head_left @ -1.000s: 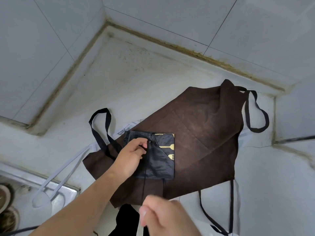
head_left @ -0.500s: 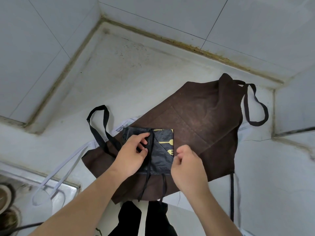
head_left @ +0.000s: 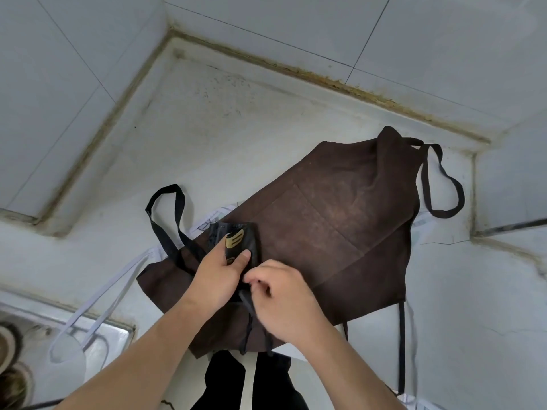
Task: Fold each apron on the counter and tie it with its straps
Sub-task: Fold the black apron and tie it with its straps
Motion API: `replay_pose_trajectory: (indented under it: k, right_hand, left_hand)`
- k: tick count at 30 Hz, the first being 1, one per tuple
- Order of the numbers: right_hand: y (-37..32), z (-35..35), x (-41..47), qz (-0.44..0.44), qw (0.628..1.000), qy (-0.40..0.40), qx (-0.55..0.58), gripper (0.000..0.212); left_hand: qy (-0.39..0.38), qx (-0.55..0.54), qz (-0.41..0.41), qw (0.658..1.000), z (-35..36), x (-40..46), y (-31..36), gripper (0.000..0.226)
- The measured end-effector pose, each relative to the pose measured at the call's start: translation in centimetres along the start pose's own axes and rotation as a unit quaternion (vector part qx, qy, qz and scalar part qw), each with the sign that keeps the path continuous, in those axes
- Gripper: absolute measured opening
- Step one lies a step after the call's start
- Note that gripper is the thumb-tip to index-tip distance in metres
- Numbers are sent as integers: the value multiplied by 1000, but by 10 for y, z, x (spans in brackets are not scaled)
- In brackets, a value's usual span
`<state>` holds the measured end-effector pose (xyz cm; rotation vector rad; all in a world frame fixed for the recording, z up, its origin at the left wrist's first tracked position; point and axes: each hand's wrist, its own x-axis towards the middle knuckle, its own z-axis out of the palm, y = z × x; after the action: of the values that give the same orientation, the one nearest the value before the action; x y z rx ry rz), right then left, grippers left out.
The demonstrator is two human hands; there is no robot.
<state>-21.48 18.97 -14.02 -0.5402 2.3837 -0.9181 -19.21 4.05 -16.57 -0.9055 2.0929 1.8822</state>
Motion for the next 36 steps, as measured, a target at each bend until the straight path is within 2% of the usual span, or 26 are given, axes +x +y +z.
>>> replay_pose_trajectory:
  k: [2,3,5,7,10,13,16,17,19,23,27,29,32,34,36]
  right_hand:
    - [10,-5,11,41,995,88,26,32]
    - [16,-9,20,74,991,104,33,33]
    - [18,-16,37,135,983,70,99,47]
    - [17,-16,52,159,965,-5,210,56]
    - [17,-15,65,153,958,-84,230,42]
    - [20,-19,68,169,952,-104,234,32]
    - [22,-25,64,216,911,-79,343,31]
    - [25,-26,63,219,901,-63,369,36]
    - [27,-29,60,212,906,-43,364,42]
    - [35,-24,63,200,966,22,165,11]
    - [36,-31,56,225,967,60,100,5]
    - [37,-29,47,273,953,56,121,24]
    - [42,-17,20,332,920,4,205,48]
    - [41,-9,-2,354,896,-6,267,47]
    - [36,-2,-23,386,850,11,358,38]
  left_hand:
    - [-7,4,-1,1000,-1,0,-3,20]
    - [-10,-4,-10,1000,-2,0,-3,22]
    - [-12,-29,-26,999,-4,0,-7,22]
    - [-16,-83,-35,996,-5,-1,-6,22]
    - [-31,-151,-51,987,-8,-5,0,22]
    - [-78,-172,-56,980,-16,1,-2,28]
    - [-116,-108,-57,986,-17,7,-1,45]
    - [-114,-69,-53,990,-16,8,-1,44]
    - [-111,11,-18,994,-14,7,-1,32]
    - [-91,77,20,993,-7,4,-10,36]
    - [-36,182,81,979,5,5,-13,16]
    - [-14,177,78,981,6,7,-13,12]
    - [-16,175,67,982,4,8,-14,14]
    - [-25,185,67,980,4,7,-13,15]
    - [-23,179,58,982,5,5,-10,14]
